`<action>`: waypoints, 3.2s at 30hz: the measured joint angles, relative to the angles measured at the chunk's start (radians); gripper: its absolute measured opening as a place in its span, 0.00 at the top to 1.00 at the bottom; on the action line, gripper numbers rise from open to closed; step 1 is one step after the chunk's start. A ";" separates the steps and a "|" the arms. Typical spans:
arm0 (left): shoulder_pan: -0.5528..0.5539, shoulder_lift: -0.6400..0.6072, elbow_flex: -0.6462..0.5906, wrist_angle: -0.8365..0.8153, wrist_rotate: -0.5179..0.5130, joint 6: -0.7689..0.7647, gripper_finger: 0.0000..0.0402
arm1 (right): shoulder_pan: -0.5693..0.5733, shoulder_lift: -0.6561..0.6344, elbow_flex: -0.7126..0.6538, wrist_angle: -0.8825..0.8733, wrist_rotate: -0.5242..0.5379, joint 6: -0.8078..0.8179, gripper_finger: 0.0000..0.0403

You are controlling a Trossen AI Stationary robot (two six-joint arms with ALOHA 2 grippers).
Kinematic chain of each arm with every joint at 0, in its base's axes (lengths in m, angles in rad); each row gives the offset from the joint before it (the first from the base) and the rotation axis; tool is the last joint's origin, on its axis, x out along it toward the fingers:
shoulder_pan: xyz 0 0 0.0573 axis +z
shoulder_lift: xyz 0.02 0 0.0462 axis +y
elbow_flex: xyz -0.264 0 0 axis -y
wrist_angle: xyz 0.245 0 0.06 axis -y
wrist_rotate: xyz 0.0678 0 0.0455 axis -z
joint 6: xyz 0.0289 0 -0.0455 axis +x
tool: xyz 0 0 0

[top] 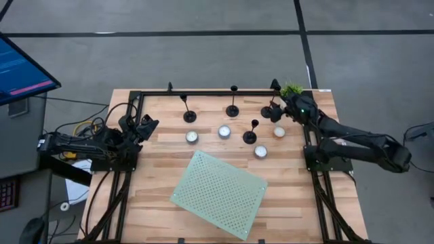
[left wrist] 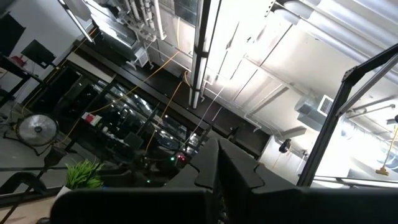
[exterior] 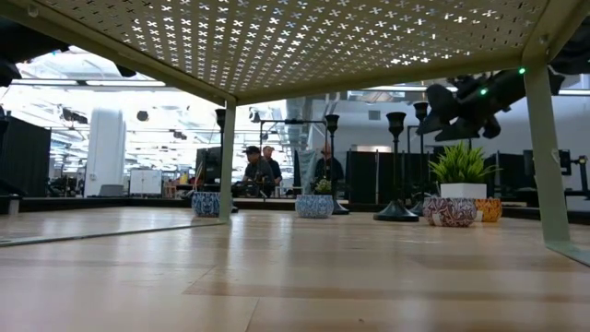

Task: Pick & Place candle stick holders
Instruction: Put the candle holder on the shelf

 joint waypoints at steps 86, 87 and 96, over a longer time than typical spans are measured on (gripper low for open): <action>0.000 0.058 0.000 0.023 0.031 -0.056 0.98 | 1.441 0.581 1.171 -0.500 0.641 0.267 1.00; 0.000 0.058 0.000 0.023 0.031 -0.056 0.98 | 1.457 0.594 1.183 -0.508 0.641 0.280 1.00; 0.000 0.058 0.000 0.023 0.031 -0.056 0.98 | 1.566 0.671 1.221 -0.504 0.641 0.367 1.00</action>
